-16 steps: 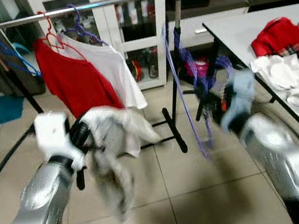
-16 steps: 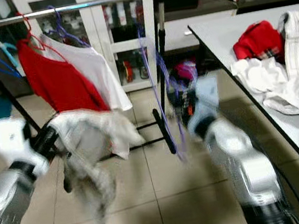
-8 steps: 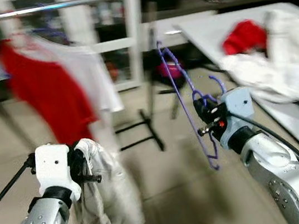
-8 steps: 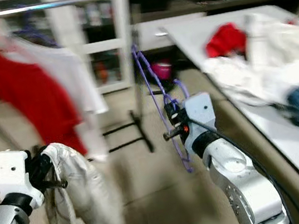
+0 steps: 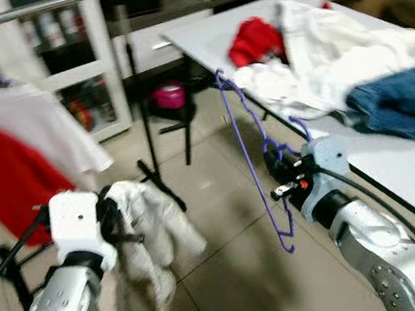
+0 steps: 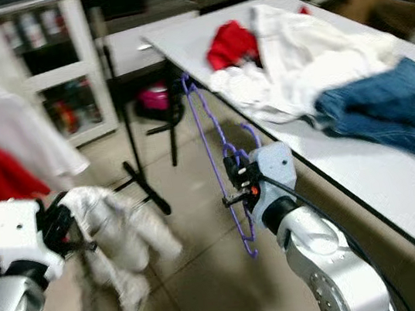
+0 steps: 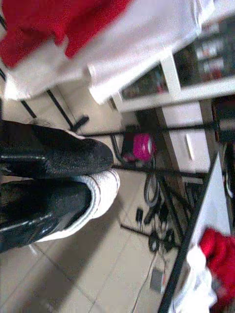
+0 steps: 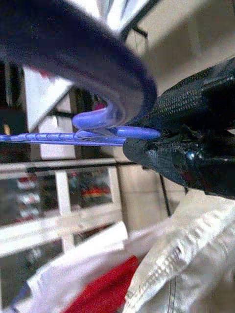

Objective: Hang hanger

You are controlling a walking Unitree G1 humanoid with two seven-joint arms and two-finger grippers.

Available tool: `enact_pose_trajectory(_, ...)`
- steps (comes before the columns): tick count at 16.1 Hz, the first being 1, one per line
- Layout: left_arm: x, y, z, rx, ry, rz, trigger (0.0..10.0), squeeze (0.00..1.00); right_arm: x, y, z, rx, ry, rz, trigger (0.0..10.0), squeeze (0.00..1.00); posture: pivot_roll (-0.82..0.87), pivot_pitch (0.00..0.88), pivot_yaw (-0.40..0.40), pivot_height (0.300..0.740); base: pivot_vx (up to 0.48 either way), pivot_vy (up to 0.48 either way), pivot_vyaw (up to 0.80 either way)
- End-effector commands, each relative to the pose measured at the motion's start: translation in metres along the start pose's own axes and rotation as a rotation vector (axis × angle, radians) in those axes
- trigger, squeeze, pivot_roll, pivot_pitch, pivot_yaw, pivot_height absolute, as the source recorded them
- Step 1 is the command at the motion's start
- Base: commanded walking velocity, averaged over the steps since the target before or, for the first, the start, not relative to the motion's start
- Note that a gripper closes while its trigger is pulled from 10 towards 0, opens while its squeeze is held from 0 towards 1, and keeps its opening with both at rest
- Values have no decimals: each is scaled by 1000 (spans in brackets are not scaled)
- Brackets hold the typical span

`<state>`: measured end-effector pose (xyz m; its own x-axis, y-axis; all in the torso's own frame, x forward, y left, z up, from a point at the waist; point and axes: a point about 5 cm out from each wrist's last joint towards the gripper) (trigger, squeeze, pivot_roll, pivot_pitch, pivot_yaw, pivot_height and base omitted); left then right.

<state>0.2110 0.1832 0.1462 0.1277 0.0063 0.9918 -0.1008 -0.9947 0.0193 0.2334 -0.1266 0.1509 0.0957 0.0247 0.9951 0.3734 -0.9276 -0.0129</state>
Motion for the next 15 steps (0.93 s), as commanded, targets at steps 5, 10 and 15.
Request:
enact_pose_trajectory(5, 8, 21, 19, -76, 49, 1, 10000, 0, 11, 16, -5, -11, 30, -123, 10000, 0, -118, 0, 33, 740, 0, 0, -160)
enact_pose_trajectory(10, 1, 27, 16, -87, 44, 15, 10000, 0, 8, 20, -16, 22, -15, -128, 10000, 0, -104, 0, -4, 740, 0, 0, -800)
enact_pose_trajectory(15, 0, 28, 17, -91, 45, 19, 10000, 0, 14, 32, -13, -95, 35, -46, 10000, 0, -105, 0, 7, 740, 0, 0, -800)
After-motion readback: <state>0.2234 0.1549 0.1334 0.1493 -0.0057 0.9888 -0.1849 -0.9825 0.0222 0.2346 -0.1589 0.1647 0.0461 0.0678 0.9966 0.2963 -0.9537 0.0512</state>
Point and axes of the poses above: a point about 5 cm out from each wrist's last joint towards the gripper, its own z axis pointing out of the wrist towards the gripper, its own x axis along the axis of the wrist's last joint, y = z × x, and after that the axes turned 5 degrees about -z, right-handed
